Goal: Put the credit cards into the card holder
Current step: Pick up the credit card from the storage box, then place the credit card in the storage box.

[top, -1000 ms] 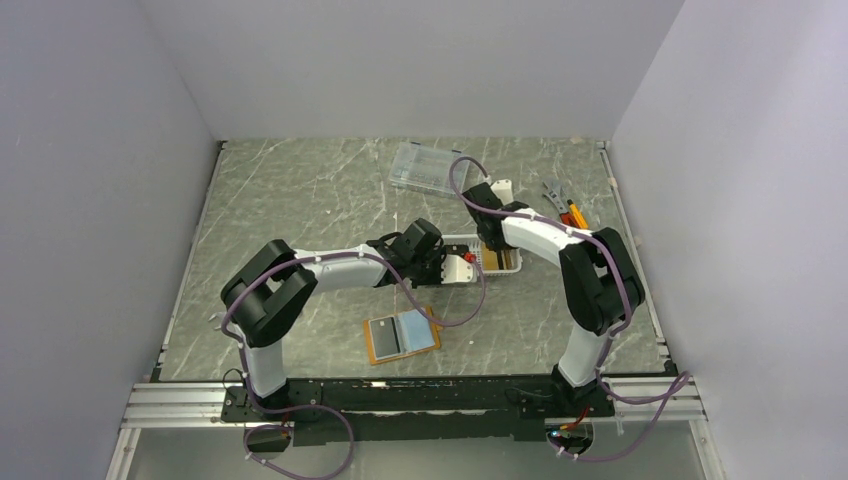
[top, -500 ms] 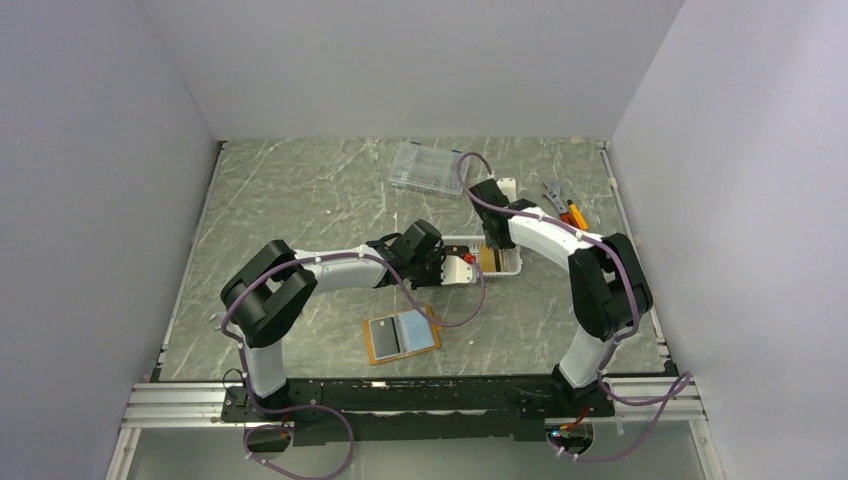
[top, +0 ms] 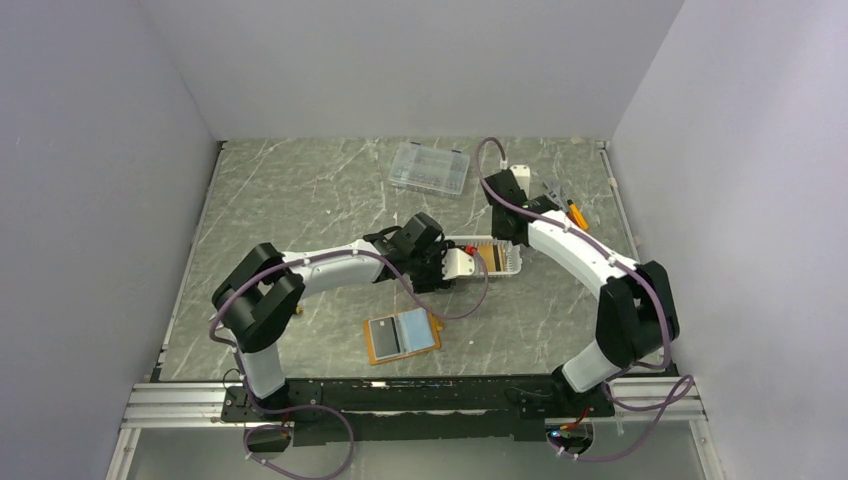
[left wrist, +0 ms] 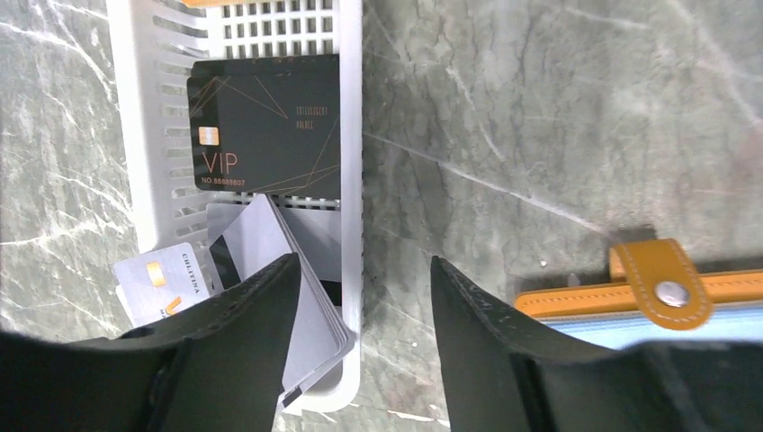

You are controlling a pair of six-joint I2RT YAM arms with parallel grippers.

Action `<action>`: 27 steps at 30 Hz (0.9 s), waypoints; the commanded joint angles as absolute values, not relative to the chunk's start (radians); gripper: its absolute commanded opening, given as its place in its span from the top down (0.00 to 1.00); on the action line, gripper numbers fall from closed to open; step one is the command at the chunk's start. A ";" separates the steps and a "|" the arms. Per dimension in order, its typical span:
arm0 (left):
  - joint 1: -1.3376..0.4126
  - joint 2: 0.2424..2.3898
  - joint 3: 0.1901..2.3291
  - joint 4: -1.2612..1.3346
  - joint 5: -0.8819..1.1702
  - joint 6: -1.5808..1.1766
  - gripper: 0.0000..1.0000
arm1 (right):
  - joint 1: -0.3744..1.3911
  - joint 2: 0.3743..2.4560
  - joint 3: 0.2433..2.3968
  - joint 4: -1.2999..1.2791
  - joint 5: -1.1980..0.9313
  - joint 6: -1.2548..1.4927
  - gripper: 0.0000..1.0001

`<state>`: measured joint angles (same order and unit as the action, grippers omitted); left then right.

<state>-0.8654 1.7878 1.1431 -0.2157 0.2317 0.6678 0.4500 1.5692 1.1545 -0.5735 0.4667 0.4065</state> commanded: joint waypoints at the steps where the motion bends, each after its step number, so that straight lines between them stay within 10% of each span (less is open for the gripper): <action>1: -0.872 1.691 1.225 -0.289 0.295 0.607 0.37 | 0.444 1.450 1.175 -0.589 0.429 0.426 1.00; 4: -0.870 1.645 1.261 -0.327 0.292 0.570 0.30 | 0.439 1.385 1.180 -0.601 0.387 0.434 1.00; 6: -0.872 1.622 1.307 -0.376 0.277 0.545 0.02 | 0.431 1.340 1.172 -0.600 0.325 0.440 1.00; 14: -0.795 1.488 1.461 -0.536 0.284 0.484 0.01 | 0.400 1.172 1.093 -0.483 -0.005 0.437 1.00; 22: -0.445 1.498 1.610 -0.636 0.898 0.171 0.01 | 0.371 1.065 1.025 -0.264 -0.312 0.490 1.00; 27: -0.463 1.370 1.307 -0.263 1.028 0.031 0.01 | 0.369 1.086 1.050 -0.175 -0.468 0.558 1.00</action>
<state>-0.4213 1.4540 1.5009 -0.4698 0.7937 0.1856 0.3744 1.0874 1.0180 -0.3283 -0.2897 0.4904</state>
